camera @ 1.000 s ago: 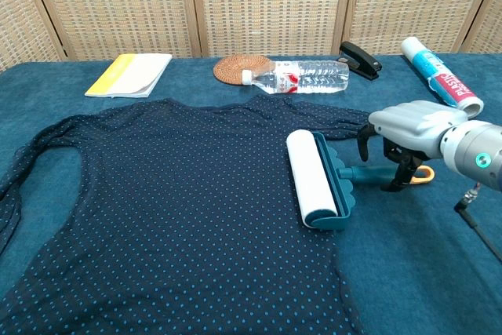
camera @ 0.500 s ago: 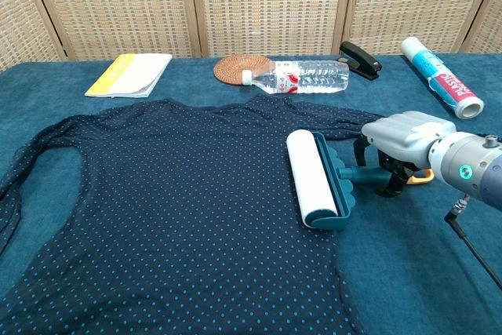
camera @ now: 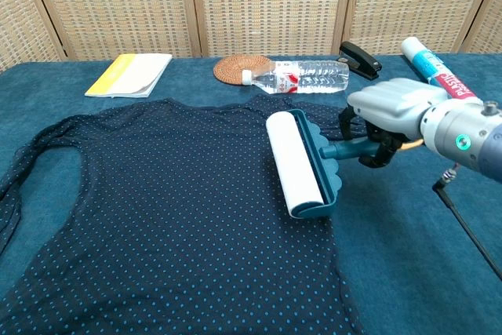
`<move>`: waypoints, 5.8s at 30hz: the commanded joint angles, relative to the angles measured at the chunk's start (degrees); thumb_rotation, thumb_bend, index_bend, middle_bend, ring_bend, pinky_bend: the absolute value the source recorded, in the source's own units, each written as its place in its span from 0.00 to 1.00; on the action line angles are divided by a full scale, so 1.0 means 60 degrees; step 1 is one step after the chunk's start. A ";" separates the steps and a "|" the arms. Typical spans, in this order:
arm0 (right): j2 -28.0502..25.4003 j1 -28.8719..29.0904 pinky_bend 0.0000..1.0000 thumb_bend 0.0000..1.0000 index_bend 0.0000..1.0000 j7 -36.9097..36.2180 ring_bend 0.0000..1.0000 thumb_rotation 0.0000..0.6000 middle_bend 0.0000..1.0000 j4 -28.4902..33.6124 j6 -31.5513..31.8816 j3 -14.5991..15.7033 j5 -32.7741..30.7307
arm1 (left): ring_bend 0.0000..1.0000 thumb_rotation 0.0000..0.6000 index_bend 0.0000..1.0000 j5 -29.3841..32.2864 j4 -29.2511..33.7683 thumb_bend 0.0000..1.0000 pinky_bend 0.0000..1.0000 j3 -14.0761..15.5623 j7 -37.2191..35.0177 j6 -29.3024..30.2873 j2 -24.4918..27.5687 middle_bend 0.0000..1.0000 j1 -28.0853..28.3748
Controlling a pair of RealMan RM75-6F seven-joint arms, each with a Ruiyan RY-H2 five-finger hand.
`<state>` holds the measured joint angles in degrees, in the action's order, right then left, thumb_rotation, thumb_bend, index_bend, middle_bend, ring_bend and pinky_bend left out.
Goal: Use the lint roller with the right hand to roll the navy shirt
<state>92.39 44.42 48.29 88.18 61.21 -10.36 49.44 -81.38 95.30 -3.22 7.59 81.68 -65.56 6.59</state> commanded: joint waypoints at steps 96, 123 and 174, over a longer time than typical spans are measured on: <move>0.1134 0.3804 1.00 0.81 0.73 0.6629 1.00 1.00 1.00 0.0792 0.2144 0.1839 -0.2621 | 0.00 1.00 0.00 0.0379 -0.0281 0.00 0.00 -0.0001 -0.0091 -0.0514 -0.0090 0.00 0.0300; 0.3065 0.4306 1.00 0.81 0.74 0.7835 1.00 1.00 1.00 0.0934 0.2298 0.1316 -0.2509 | 0.00 1.00 0.00 0.0644 -0.0478 0.00 0.00 -0.0036 0.0101 -0.0720 -0.0240 0.00 0.0393; -0.1942 0.0490 0.93 0.08 0.00 0.0565 0.95 1.00 0.89 0.0799 0.3292 0.2345 0.1759 | 0.00 1.00 0.00 0.0322 -0.0284 0.00 0.00 0.0043 -0.0218 -0.0385 -0.0053 0.00 0.0271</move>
<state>85.59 52.79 64.02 93.21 77.65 1.30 50.19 -79.31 93.51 -3.00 6.42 79.22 -65.99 8.32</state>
